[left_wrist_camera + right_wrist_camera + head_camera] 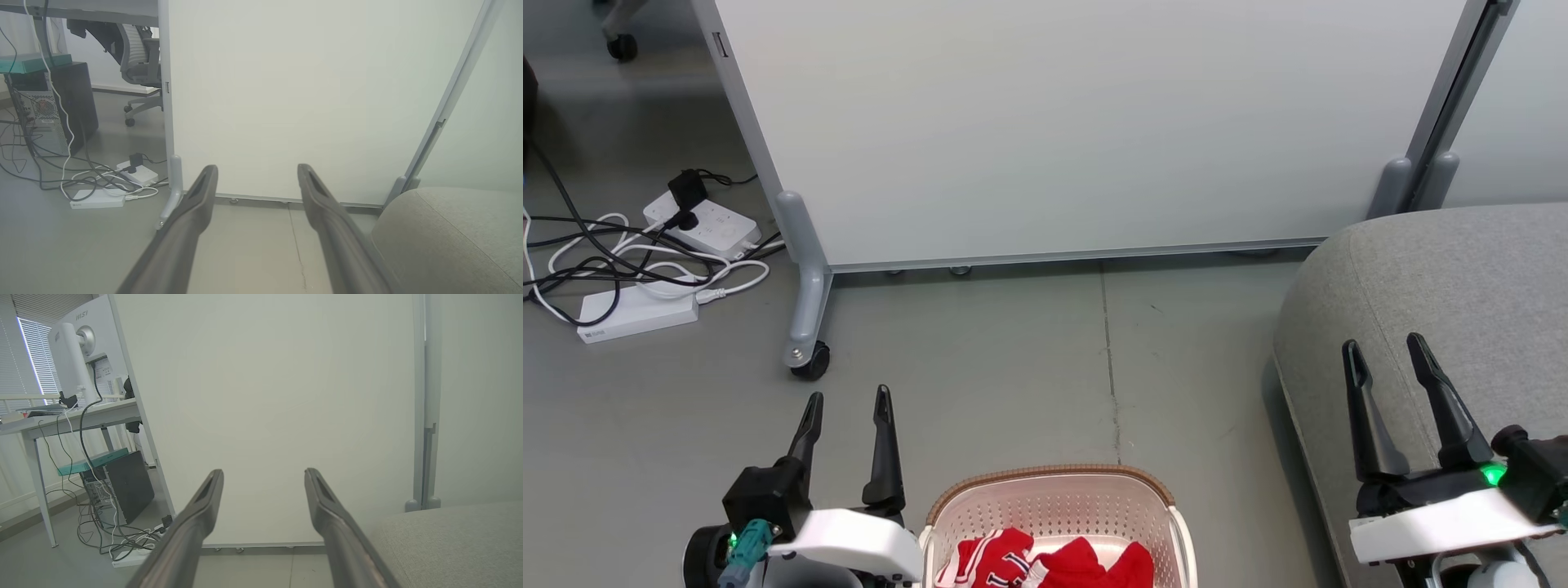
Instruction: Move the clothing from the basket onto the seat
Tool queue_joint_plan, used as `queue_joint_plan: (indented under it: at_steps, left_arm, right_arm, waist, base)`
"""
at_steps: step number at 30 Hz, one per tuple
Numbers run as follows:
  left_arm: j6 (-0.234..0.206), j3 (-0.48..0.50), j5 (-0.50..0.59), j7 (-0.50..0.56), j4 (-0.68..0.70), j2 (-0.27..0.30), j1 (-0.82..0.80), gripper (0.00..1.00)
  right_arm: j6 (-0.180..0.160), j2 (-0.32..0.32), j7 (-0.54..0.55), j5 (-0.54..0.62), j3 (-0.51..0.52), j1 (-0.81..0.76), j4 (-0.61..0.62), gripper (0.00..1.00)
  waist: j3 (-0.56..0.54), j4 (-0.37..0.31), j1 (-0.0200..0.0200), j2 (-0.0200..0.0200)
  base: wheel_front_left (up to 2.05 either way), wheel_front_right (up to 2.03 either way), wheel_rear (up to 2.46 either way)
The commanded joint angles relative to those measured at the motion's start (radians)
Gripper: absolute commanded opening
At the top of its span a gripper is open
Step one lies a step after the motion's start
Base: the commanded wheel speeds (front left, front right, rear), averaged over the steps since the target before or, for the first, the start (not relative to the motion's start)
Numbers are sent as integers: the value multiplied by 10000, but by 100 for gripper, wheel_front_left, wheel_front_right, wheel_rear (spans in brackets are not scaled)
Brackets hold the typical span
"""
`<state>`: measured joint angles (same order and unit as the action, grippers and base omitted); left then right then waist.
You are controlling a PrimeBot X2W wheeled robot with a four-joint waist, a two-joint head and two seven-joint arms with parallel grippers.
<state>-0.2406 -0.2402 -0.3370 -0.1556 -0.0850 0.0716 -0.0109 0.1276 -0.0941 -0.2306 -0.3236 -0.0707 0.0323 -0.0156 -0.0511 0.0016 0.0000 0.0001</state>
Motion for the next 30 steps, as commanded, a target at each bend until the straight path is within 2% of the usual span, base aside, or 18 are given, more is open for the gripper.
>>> queue_joint_plan:
  at_steps: [1,10,14,18,19,23,30]
  left_arm:
    - [-104,-56,211,-107,11,56,-80,100]
    - [-342,-280,827,-348,-59,26,8,100]
    - [-161,-252,825,-460,-66,-35,87,100]
    - [342,-300,960,-565,-461,-95,236,100]
    - [342,-300,960,-565,-461,-95,236,100]
    - [712,-299,1168,-695,-1258,-166,274,100]
    - [812,-228,1506,-858,-1683,-198,275,100]
  right_arm:
    - [37,-4,-96,260,48,112,-17,100]
    - [41,103,-158,1136,94,232,-538,100]
    - [42,159,-195,1427,126,253,-726,100]
    - [43,240,-195,1482,201,145,-1014,100]
    - [43,240,-195,1482,201,145,-1014,100]
    - [45,310,-242,1578,-10,80,-1849,100]
    - [37,364,-294,1905,-110,412,-3142,100]
  waist:
    - [-12,-2,0,-1]
    - [-50,-11,0,-1]
    - [-67,3,0,-1]
    - [-111,6,0,-1]
    - [-111,6,0,-1]
    - [-180,-15,0,-1]
    - [-234,-31,0,-1]
  base:
    - [0,0,0]
    - [0,0,0]
    - [0,0,0]
    - [0,0,0]
    - [0,0,0]
    - [0,0,0]
    - [0,0,0]
